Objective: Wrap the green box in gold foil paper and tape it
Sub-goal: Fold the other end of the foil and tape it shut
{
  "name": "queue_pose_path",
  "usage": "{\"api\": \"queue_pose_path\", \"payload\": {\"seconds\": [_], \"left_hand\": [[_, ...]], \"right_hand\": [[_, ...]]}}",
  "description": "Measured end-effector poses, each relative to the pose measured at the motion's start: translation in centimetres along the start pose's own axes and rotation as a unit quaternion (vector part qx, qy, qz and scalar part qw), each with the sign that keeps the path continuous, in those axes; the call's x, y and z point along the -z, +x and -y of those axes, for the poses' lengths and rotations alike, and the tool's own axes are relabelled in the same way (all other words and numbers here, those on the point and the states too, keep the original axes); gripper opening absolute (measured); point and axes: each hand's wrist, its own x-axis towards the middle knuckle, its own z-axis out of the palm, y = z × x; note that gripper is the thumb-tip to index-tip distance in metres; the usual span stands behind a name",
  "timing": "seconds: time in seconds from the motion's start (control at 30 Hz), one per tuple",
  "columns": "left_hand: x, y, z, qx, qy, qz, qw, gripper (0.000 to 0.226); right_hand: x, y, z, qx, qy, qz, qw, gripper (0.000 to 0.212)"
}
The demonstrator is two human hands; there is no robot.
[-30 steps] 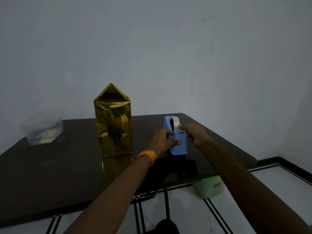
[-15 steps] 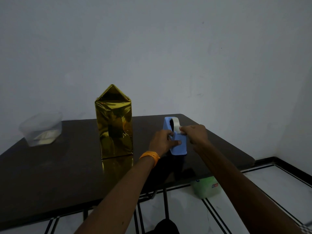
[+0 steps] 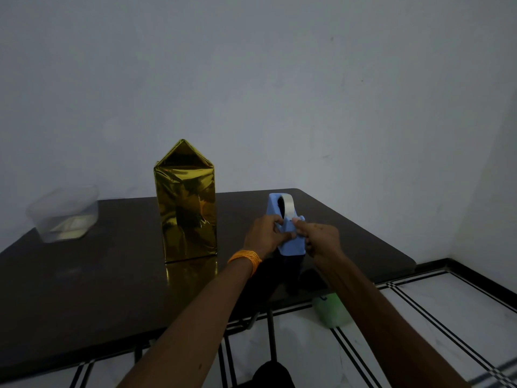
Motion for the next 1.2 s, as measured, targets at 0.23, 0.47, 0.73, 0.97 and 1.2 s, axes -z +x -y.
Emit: {"api": "queue_pose_path", "payload": {"seconds": [0.23,0.47,0.73,0.97,1.2], "left_hand": [[0.0,0.0,-0.1,-0.007,0.009,-0.001,1.000,0.040],[-0.2,-0.3,0.1,0.006,-0.006,0.010,1.000,0.042],[2.1,0.2,-0.1,-0.001,0.109,0.067,0.992,0.060],[8.3,0.7,-3.3,-0.091,0.099,-0.095,0.986,0.032],[16.4,0.0,-8.5,-0.202,0.014,-0.184,0.962,0.021]], "right_hand": [[0.8,0.3,0.4,0.063,-0.116,-0.006,0.991,0.029],[2.9,-0.9,-0.6,0.146,-0.190,-0.034,0.970,0.024],[2.0,-1.9,4.0,0.245,-0.171,0.029,0.954,0.014],[-0.8,-1.7,4.3,0.274,-0.147,0.059,0.949,0.013],[-4.4,-2.8,6.5,0.335,-0.097,0.133,0.928,0.019]]}}
